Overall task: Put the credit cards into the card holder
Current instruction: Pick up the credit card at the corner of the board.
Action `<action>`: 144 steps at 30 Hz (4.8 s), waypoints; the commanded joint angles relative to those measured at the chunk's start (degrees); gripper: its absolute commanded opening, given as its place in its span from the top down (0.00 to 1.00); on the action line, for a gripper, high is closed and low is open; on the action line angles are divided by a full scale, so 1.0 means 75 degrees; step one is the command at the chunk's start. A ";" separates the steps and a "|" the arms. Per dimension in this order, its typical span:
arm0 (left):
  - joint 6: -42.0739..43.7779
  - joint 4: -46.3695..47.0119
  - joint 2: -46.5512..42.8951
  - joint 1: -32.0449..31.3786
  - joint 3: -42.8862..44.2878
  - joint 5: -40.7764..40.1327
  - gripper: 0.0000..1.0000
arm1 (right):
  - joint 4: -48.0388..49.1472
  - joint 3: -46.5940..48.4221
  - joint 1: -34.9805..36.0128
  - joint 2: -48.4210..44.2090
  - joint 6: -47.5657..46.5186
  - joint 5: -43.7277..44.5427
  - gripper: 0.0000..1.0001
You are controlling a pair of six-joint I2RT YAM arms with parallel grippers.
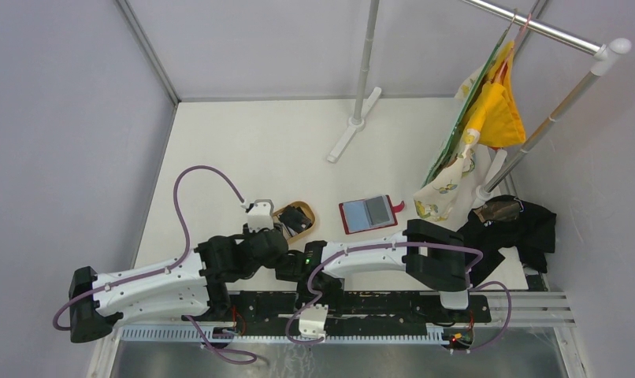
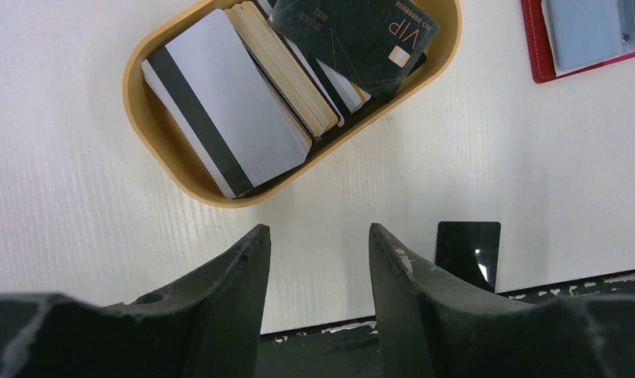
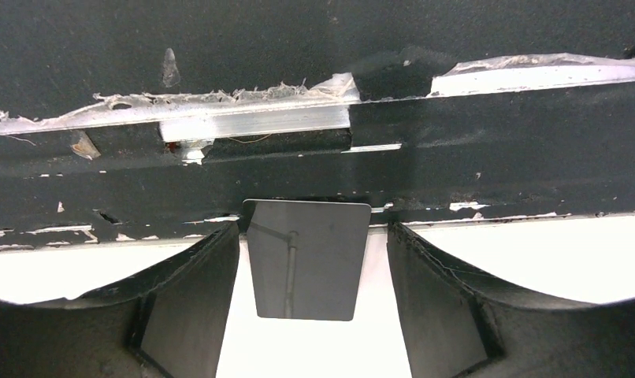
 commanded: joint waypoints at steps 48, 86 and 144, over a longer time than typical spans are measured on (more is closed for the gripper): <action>0.0001 0.0405 -0.0111 0.0002 0.0063 -0.0064 0.44 | 0.0038 -0.0315 0.0548 0.0503 0.0041 -0.0543 0.36; 0.0056 0.0539 -0.0016 0.0005 0.0101 0.0047 0.44 | 0.0388 -0.0845 0.0401 -0.0534 0.0133 -0.0156 0.32; 0.1174 0.5324 0.1385 0.0009 -0.1496 0.3756 0.81 | 0.6810 -0.5556 -0.0422 -0.5201 0.7309 -0.1083 0.36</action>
